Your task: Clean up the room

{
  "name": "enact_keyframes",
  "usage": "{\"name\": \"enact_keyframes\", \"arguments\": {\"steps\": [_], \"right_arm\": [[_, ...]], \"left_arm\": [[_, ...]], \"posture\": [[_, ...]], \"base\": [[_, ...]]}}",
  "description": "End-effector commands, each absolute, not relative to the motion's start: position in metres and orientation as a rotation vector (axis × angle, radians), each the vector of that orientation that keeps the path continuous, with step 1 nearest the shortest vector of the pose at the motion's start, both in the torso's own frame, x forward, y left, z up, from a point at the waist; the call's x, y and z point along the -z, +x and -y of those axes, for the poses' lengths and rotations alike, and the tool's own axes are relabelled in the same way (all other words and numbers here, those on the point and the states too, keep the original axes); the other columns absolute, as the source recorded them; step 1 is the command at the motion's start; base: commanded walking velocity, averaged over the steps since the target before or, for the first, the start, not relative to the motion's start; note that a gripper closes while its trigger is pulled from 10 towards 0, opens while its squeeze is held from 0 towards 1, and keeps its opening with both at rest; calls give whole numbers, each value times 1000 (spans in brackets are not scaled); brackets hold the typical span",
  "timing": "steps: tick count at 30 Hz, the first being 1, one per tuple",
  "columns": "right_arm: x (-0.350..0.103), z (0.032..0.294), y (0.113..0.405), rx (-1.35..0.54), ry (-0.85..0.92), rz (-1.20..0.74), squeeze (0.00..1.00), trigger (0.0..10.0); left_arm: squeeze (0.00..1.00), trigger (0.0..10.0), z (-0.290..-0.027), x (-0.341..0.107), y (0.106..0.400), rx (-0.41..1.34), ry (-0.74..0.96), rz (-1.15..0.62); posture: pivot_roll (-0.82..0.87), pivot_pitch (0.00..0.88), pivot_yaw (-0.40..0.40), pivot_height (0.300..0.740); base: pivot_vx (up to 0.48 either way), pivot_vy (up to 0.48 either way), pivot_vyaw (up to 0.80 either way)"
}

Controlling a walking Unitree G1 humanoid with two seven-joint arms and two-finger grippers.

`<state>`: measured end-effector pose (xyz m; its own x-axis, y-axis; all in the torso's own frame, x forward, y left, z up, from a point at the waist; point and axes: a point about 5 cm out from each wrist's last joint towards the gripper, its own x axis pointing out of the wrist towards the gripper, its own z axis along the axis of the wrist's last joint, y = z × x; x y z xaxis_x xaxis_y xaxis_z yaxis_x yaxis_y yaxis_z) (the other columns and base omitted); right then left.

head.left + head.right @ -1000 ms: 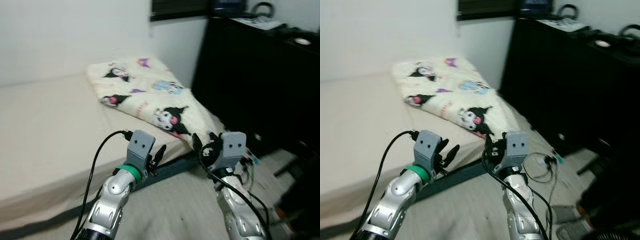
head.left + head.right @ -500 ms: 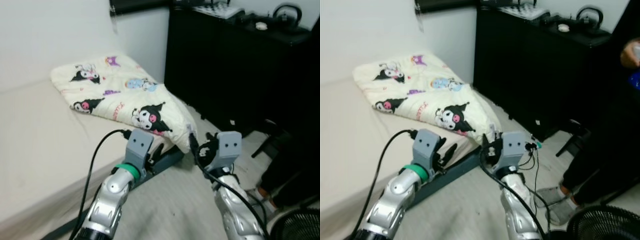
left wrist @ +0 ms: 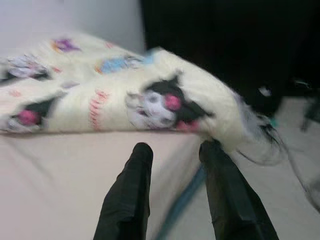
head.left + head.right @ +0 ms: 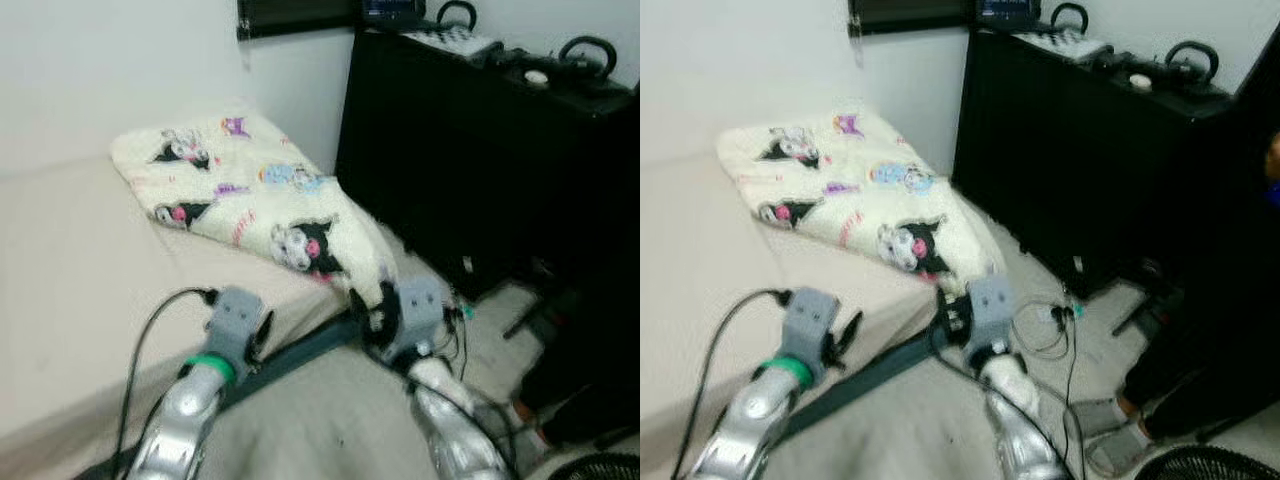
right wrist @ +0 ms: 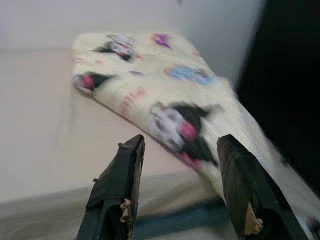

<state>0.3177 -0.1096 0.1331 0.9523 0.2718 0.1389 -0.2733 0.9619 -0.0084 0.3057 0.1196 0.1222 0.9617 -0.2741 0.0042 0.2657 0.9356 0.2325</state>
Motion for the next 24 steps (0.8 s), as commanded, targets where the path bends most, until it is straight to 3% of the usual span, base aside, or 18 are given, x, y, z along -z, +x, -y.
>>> {"name": "enact_keyframes", "arguments": {"steps": [1,17,24], "right_arm": [[-134,100,317,-302,30,150,0,10000],[-131,118,317,-245,18,156,0,10000],[-133,126,320,-215,18,163,0,10000]], "left_arm": [[0,10000,-128,-116,303,249,250,13],[0,10000,-117,-119,308,282,243,32],[0,10000,-115,-119,308,300,239,31]], "posture": [[-70,69,7,740],[-104,58,23,740],[-104,58,30,740]], "base": [[435,0,0],[410,0,0],[0,0,0]]}}
